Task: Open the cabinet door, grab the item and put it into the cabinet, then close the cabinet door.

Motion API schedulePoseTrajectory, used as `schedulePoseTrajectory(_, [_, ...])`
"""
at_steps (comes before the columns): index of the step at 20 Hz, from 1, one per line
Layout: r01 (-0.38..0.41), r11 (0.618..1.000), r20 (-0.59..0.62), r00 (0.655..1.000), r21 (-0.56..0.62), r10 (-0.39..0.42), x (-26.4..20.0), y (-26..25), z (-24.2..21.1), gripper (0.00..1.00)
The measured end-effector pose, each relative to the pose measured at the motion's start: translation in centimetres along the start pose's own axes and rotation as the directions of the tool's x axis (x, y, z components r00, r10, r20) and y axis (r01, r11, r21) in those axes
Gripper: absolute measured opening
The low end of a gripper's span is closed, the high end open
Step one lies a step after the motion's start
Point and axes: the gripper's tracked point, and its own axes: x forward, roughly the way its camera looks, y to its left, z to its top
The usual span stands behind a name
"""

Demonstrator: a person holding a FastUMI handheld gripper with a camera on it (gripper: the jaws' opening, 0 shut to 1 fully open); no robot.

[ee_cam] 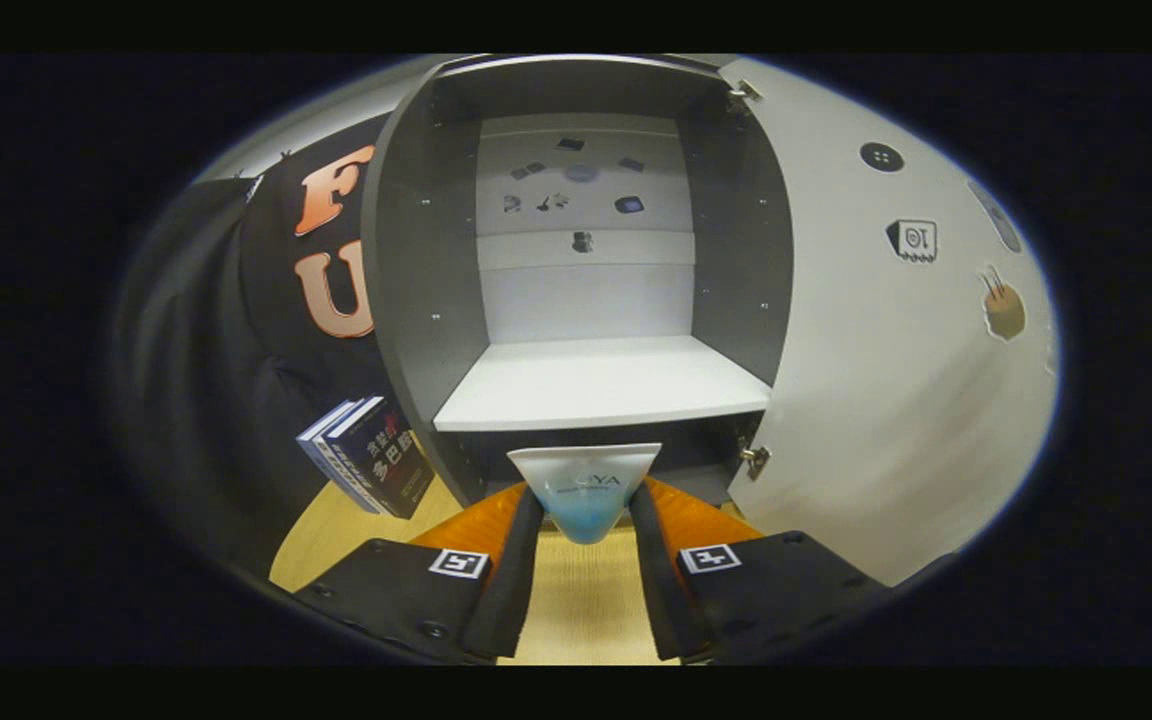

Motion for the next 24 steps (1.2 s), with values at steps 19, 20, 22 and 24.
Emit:
schedulePoseTrajectory(19, [0.075,0.996,-0.130,0.988,-0.045,-0.081,12.4,-2.3,7.6,0.56])
schedulePoseTrajectory(20, [0.079,0.996,-0.130,0.988,-0.047,-0.084,12.5,-2.6,7.6,0.56])
schedulePoseTrajectory(22, [0.080,0.996,-0.132,0.988,-0.047,-0.085,12.9,-2.7,7.5,0.57])
schedulePoseTrajectory(24, [0.085,0.995,-0.127,0.988,-0.045,-0.090,13.0,-3.0,7.7,0.59])
